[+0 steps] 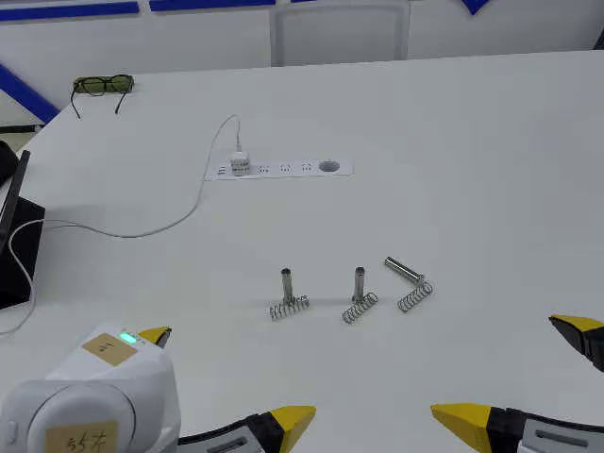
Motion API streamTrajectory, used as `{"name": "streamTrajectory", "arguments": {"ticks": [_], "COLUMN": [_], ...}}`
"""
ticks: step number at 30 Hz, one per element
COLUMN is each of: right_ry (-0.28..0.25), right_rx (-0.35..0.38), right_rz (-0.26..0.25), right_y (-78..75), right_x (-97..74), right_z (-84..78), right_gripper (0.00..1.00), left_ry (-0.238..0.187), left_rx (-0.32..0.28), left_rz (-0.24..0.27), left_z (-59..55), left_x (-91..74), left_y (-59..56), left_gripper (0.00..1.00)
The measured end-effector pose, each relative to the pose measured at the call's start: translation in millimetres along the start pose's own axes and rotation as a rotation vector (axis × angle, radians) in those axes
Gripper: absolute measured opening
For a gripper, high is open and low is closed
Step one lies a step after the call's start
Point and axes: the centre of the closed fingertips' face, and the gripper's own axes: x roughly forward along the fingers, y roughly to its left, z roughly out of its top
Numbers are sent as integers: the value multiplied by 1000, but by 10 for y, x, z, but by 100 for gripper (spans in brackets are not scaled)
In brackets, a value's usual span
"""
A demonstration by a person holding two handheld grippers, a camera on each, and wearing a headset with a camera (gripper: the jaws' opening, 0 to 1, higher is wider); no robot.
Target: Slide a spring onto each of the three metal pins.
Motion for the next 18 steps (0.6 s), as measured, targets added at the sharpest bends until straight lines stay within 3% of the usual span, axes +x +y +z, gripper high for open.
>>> {"name": "streamTrajectory", "arguments": {"ticks": [18], "right_ry": [4], "right_rx": [-1], "right_rz": [-3], "right_y": [-17], "right_x": [-7], "right_z": [-6], "right_gripper": [98], "left_ry": [6], "left_rx": [5], "left_rz": [-5], "left_z": [-1], "left_x": [25], "left_y": [-14], "left_gripper": [100]}}
